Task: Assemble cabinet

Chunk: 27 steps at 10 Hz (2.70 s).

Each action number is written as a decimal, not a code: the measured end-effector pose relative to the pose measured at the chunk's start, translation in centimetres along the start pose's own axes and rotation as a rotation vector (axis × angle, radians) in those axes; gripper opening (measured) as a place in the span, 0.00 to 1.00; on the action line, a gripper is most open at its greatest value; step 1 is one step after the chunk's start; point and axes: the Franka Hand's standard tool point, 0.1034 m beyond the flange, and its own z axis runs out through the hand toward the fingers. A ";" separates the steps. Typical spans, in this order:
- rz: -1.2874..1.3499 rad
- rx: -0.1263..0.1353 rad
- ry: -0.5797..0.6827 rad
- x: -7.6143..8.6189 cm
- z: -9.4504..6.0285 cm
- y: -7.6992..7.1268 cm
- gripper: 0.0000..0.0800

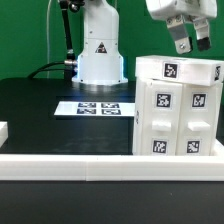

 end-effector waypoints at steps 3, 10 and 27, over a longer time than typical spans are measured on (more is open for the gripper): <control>-0.008 0.003 -0.011 -0.2 -0.3 -0.1 1.00; -0.855 -0.054 0.022 -1.1 -0.1 0.1 1.00; -2.884 -0.359 0.072 -0.3 0.5 0.7 1.00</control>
Offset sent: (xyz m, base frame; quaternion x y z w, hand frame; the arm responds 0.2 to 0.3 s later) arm 0.0000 0.0000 0.0000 0.0000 0.0000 0.0000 1.0000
